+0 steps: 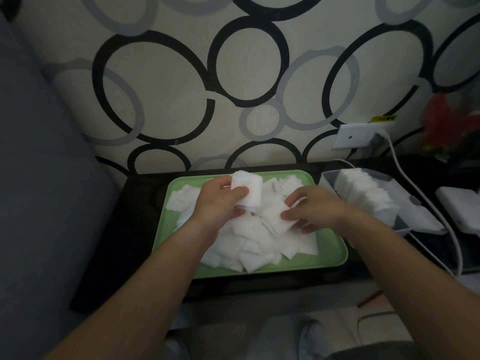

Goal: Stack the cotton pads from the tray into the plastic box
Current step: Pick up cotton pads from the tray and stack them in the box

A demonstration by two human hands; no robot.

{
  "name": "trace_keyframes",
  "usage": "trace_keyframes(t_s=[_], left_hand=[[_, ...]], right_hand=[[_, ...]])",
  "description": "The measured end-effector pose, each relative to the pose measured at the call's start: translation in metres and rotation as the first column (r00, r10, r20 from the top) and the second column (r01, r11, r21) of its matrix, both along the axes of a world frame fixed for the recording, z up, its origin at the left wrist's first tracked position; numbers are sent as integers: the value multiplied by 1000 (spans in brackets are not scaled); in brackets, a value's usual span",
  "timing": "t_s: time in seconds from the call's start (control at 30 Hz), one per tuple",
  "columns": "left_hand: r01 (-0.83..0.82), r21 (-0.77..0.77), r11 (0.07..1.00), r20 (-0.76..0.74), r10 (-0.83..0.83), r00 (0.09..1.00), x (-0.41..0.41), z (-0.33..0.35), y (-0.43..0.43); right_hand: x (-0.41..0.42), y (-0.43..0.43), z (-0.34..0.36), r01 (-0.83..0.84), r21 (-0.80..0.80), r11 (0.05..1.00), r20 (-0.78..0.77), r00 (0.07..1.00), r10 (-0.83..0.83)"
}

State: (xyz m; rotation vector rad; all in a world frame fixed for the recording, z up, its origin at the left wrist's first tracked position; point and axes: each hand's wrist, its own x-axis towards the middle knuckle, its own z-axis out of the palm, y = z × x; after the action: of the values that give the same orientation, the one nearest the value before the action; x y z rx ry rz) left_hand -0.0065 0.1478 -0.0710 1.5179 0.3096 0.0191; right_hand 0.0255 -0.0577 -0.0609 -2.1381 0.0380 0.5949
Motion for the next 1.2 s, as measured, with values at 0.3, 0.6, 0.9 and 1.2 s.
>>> trace_keyframes(t_s=[0.3, 0.6, 0.9, 1.2], left_hand=[[-5, -7, 1000, -25, 5, 1000, 2, -3, -3], [-2, 47, 999, -52, 4, 999, 3, -6, -5], [16, 76, 997, -37, -13, 999, 1, -5, -5], [22, 88, 996, -28, -20, 999, 0, -4, 1]], right_hand=[[-4, -10, 2, -62, -25, 998, -1, 998, 62], [7, -16, -3, -74, -357, 931, 293, 938, 186], [4, 18, -15, -213, -572, 792, 271, 863, 427], [15, 6, -28, -208, -218, 954, 295, 917, 267]])
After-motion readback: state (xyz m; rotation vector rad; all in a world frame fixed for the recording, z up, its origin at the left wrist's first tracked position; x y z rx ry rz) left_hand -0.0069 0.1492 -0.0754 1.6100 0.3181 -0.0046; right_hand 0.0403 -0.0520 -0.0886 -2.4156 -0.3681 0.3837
